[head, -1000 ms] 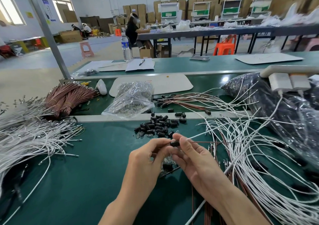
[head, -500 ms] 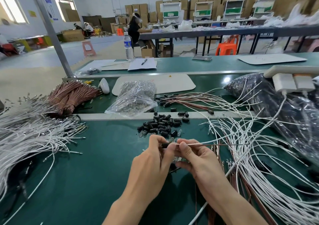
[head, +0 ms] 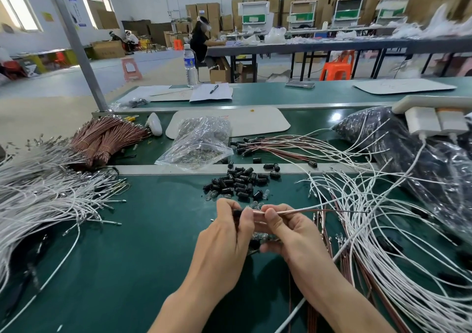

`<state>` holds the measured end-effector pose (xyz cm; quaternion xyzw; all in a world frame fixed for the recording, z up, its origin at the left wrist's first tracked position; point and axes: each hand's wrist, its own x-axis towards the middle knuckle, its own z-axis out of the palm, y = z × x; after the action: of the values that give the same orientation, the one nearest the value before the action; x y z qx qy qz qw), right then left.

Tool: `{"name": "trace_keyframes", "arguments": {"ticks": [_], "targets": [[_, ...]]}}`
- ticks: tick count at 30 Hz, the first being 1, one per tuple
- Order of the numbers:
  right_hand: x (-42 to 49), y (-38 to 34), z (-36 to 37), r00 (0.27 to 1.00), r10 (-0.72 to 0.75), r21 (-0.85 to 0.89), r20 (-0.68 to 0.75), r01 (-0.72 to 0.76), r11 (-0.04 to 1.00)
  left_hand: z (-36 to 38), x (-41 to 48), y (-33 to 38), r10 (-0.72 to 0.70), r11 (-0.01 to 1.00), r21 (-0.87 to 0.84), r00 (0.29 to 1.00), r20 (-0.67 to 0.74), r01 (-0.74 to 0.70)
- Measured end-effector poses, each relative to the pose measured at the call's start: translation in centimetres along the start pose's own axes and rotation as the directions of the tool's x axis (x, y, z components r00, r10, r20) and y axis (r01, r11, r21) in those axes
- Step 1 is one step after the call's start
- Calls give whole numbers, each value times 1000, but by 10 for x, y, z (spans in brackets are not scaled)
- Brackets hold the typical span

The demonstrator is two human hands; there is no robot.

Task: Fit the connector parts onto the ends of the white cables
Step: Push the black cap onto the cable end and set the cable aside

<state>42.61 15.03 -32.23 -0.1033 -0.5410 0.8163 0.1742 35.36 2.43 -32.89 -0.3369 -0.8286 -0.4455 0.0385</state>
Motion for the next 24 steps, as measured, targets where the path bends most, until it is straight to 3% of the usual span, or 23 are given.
{"name": "trace_keyframes", "arguments": {"ticks": [11,24], "targets": [[-3,4,6,1000,-23,28,19,22,999,0,1,1,-39,985,163,990,-136,61],[2,2,0,1000,-9,19,-16,10,1000,1,2,3,-52,997,51,996,-78,56]]}}
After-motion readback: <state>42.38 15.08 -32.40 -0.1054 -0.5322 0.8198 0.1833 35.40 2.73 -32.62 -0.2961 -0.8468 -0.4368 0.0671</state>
